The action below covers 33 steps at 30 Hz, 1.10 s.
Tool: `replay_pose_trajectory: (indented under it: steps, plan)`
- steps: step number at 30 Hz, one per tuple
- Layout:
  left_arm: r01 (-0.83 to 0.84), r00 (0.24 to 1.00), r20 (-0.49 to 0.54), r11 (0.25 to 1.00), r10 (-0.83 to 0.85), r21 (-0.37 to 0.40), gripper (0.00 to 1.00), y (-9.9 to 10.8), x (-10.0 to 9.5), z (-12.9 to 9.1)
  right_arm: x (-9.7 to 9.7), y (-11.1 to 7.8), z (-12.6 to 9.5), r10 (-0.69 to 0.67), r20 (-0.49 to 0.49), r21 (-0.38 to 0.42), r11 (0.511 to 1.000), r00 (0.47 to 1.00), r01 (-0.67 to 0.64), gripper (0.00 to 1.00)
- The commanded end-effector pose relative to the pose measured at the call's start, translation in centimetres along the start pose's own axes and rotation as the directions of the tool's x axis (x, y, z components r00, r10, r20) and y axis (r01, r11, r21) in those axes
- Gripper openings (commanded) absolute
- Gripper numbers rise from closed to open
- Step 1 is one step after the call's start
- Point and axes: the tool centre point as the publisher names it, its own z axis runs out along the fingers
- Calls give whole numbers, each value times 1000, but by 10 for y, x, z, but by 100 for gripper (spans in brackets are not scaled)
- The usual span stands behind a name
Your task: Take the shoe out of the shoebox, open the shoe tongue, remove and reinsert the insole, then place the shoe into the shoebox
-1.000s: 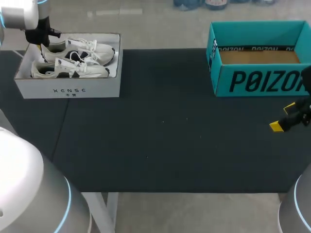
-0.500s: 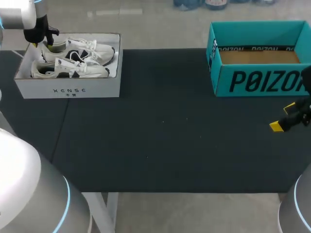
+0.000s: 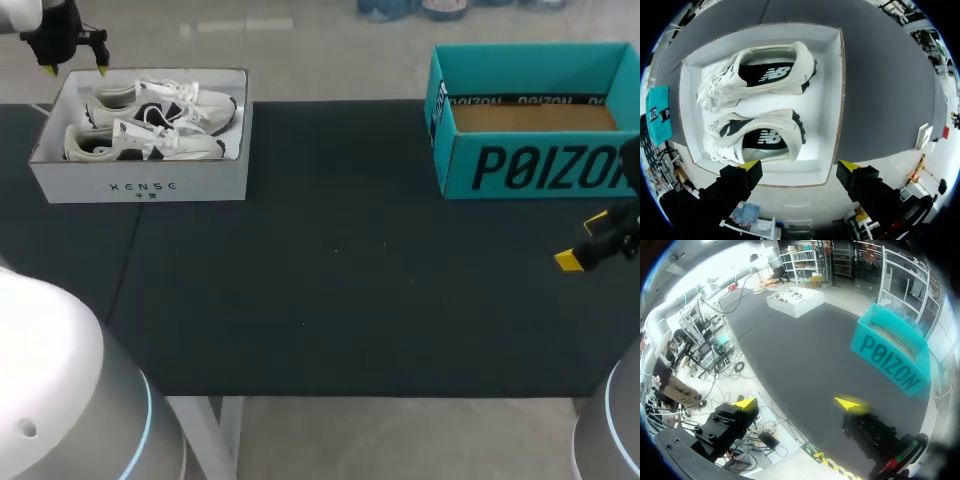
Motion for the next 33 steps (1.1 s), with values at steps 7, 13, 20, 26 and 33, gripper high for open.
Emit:
replay_pose_trajectory:
  steps: [7, 13, 20, 26, 33]
  plan:
    - [15, 1000, -25, 999, -16, -43, 100, -48, 0, -45, 3, -4, -1, 1, 7, -5, 1000, 1000, -1, 100]
    - [15, 1000, -25, 999, -16, -43, 100, -48, 0, -45, 3, -4, -1, 1, 7, -5, 1000, 1000, -1, 100]
    - [15, 1000, -25, 999, -16, -43, 100, -48, 0, -45, 3, -4, -1, 1, 7, -5, 1000, 1000, -1, 100]
    - [15, 1000, -25, 999, -16, -43, 100, -48, 0, -45, 3, -4, -1, 1, 7, -5, 1000, 1000, -1, 100]
    - [37, 999, -3, 999, -37, -18, 100, -62, 4, -48, 3, -4, -1, 1, 7, -5, 1000, 1000, -1, 100]
